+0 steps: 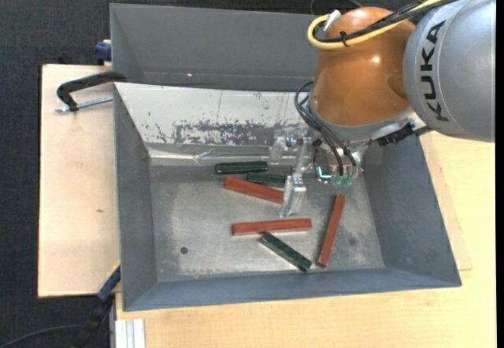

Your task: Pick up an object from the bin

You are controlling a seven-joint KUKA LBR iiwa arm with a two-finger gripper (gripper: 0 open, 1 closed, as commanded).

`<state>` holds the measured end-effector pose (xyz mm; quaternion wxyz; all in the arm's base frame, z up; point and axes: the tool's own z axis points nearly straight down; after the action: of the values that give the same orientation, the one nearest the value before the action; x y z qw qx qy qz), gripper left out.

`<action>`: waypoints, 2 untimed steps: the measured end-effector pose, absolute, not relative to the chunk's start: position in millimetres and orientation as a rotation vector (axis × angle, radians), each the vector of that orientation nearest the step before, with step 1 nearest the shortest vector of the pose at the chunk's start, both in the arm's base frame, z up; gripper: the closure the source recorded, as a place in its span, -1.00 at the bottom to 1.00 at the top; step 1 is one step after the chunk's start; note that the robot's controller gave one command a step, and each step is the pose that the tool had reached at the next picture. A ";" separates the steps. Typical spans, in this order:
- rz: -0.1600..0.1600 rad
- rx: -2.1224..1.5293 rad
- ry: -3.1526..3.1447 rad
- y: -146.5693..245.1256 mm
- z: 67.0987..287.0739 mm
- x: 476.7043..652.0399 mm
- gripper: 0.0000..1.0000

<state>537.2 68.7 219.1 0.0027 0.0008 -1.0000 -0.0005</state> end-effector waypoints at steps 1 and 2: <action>0.000 -0.166 -3.129 36.2 65.9 487.9 -1.00; -0.001 -0.262 -3.138 5.4 101.9 493.7 -1.00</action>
Offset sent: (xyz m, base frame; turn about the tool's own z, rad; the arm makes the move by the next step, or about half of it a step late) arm -0.0467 -0.0327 -0.1491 0.1073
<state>493.7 5.4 101.9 -0.0037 -0.0832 -0.9965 -0.0004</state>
